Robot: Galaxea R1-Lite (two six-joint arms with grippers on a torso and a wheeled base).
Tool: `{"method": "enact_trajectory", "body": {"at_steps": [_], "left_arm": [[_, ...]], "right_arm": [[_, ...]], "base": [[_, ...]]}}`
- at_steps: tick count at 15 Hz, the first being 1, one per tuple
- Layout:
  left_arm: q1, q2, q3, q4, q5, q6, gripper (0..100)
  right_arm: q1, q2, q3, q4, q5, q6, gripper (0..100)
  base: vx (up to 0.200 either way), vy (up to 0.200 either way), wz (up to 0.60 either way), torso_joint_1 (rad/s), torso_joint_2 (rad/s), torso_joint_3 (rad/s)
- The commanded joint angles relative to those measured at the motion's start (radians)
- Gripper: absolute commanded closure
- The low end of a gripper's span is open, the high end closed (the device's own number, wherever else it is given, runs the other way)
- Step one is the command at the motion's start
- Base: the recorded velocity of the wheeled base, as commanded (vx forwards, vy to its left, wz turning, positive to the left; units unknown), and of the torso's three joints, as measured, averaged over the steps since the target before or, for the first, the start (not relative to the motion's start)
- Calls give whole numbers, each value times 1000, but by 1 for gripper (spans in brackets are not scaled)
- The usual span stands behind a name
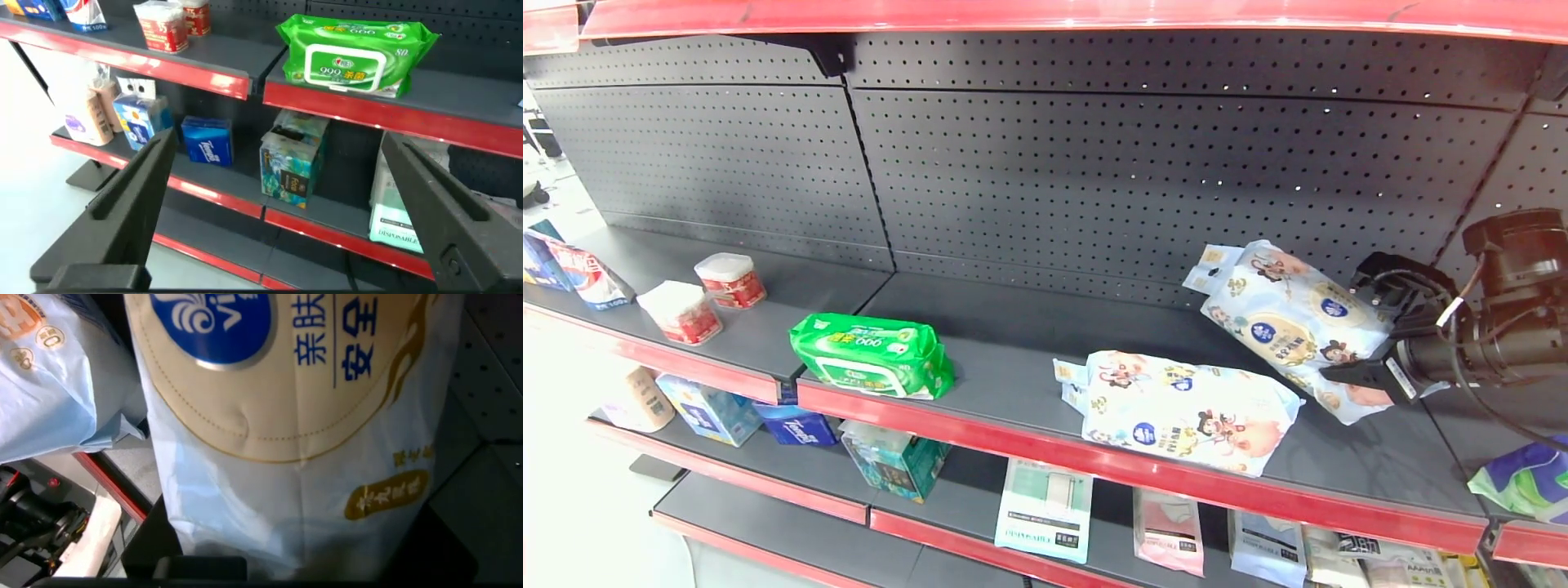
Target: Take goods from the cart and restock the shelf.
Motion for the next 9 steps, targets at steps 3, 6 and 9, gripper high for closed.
{"method": "enact_trajectory", "body": {"at_steps": [3,6,9], "left_arm": [[0,0,0,0,0,0,0],[2,0,0,0,0,0,0],[0,0,0,0,0,0,0]], "right_arm": [[-2,43,-37,-2,3,-23,100],[-2,94,-92,-25,42,-63,100],[-19,160,-147,-14,55,-198,100]], "base": [[0,0,0,0,0,0],[0,0,0,0,0,0],[0,0,0,0,0,0]]}}
